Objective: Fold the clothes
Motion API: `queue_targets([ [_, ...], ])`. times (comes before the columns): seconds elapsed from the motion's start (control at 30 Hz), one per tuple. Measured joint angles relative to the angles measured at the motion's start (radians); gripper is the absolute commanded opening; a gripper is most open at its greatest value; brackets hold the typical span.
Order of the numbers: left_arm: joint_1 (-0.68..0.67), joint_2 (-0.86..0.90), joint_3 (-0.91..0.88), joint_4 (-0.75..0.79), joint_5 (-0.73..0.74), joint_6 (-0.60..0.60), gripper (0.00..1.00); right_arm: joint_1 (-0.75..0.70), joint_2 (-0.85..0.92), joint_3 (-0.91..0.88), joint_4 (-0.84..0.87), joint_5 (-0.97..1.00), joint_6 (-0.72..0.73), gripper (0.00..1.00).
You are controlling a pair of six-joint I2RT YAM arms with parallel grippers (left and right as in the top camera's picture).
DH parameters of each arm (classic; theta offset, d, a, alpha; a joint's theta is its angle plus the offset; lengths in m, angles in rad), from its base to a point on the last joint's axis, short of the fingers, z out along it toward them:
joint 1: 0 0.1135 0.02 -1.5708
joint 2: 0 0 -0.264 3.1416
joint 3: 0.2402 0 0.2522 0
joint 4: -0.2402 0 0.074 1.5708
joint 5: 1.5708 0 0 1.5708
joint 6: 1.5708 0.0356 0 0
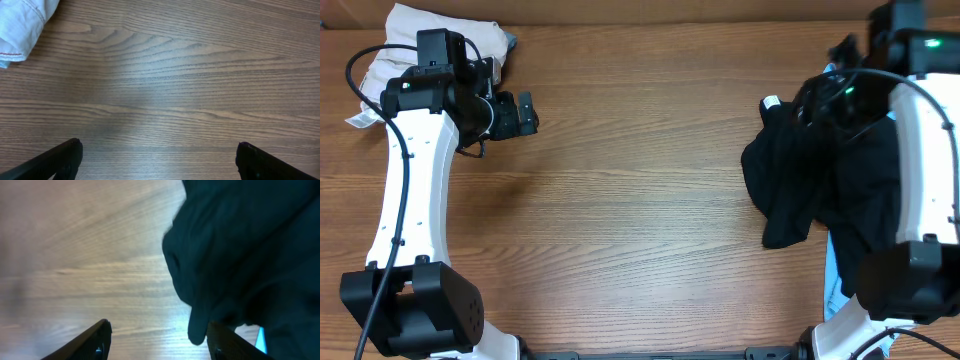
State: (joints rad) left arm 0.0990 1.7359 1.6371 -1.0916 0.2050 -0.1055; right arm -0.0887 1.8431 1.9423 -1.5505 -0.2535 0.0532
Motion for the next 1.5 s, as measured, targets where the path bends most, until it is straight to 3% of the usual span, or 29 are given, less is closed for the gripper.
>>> queue_targets([
  [0.13, 0.000, 0.000, 0.000, 0.000, 0.000, 0.000, 1.00, 0.057, 0.000, -0.156, 0.046, 0.064, 0.050, 0.61],
  [0.43, 0.000, 0.000, 0.000, -0.001, 0.000, 0.000, 1.00, 0.202, 0.000, -0.483, 0.203, 0.301, 0.240, 0.62],
  [0.6, 0.000, 0.000, 0.000, -0.002, 0.000, 0.000, 1.00, 0.206, 0.000, -0.604, 0.330, 0.372, 0.306, 0.59],
  [0.73, 0.000, 0.000, 0.000, -0.002, 0.000, 0.000, 1.00, 0.205, 0.000, -0.670, 0.389, 0.404, 0.336, 0.40],
  [0.8, 0.000, 0.000, 0.000, -0.003, 0.000, 0.000, 1.00, 0.205, 0.000, -0.680, 0.398, 0.417, 0.341, 0.05],
  [0.97, 0.000, 0.000, 0.000, -0.003, 0.000, 0.000, 1.00, 0.205, 0.000, -0.679, 0.409, 0.430, 0.359, 0.04],
  [1.2, 0.000, 0.000, 0.000, -0.004, 0.000, 0.000, 1.00, 0.202, -0.042, -0.523, 0.268, 0.433, 0.361, 0.04],
  [1.5, 0.000, 0.000, 0.000, -0.011, 0.000, 0.000, 1.00, 0.112, -0.157, 0.168, -0.037, 0.423, 0.288, 0.04],
])
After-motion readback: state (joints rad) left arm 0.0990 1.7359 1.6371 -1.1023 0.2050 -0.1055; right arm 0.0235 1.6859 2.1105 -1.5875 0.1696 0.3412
